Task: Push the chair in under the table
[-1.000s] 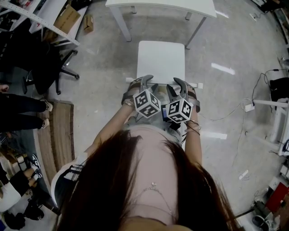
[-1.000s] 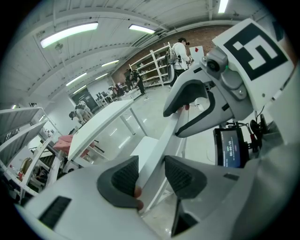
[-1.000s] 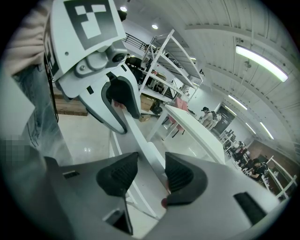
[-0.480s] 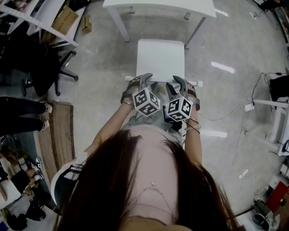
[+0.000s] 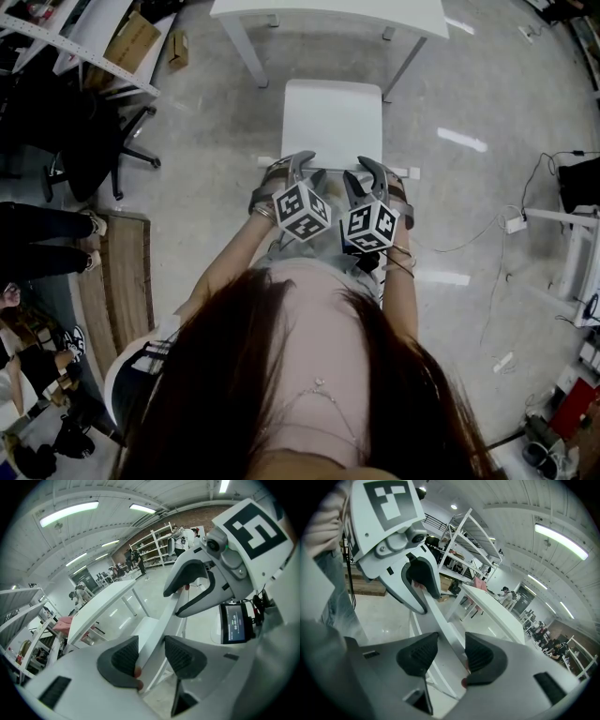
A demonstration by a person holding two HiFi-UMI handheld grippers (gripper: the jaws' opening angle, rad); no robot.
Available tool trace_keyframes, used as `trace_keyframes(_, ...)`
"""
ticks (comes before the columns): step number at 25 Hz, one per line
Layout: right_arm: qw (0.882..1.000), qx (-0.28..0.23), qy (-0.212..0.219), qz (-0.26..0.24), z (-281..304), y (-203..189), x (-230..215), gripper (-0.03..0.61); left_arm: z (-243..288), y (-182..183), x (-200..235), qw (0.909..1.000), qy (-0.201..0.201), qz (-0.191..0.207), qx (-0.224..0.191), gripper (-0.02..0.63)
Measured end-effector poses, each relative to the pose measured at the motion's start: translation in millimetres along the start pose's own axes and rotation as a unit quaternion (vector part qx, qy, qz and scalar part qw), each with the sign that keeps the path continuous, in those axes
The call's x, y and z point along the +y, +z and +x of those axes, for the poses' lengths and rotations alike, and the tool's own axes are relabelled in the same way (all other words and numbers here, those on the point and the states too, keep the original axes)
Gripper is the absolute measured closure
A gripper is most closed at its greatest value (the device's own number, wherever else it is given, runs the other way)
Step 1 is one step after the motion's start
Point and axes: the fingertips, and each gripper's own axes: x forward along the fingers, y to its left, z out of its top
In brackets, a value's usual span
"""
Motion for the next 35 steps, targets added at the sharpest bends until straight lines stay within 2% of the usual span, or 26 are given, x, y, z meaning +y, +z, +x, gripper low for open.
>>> trace_keyframes(35,1.0,0.001,0.005,0.0,50,-3,-67,0.394,53,36,52,1.0,0.0,-0.003,-0.001,0.434)
